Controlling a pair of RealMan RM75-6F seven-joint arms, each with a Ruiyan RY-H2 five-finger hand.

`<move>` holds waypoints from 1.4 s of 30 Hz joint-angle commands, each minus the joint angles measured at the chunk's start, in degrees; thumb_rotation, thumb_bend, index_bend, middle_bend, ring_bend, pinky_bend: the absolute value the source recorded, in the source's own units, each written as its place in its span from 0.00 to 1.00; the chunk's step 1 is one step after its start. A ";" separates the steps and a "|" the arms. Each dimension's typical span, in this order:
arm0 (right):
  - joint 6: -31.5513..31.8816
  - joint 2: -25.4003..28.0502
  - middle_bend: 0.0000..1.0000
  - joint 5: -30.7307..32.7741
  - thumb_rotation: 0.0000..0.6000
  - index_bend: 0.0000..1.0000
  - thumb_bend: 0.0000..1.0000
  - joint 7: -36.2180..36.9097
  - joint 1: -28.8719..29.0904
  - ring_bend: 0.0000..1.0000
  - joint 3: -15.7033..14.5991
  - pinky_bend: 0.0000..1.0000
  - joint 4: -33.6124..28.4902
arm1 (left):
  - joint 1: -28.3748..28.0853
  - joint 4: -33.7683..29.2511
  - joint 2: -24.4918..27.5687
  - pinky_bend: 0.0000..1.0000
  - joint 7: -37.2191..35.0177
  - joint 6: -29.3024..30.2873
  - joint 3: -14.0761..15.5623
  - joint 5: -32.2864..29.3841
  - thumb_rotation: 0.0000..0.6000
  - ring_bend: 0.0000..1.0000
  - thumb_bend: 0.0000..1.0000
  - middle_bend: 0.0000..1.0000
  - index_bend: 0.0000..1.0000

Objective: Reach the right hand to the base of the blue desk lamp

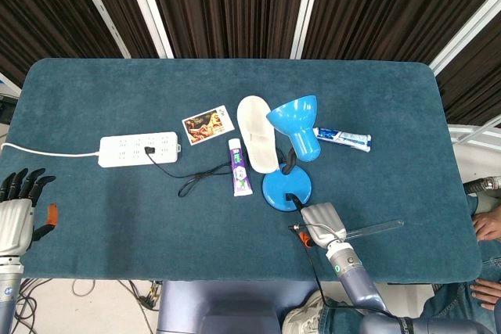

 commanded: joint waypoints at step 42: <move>0.41 -1.10 0.43 7.12 1.00 0.19 0.41 -2.68 5.21 0.53 -4.70 0.99 0.94 | 0.00 0.15 0.08 0.00 -0.19 0.06 0.02 -0.03 1.00 0.01 0.53 0.10 0.22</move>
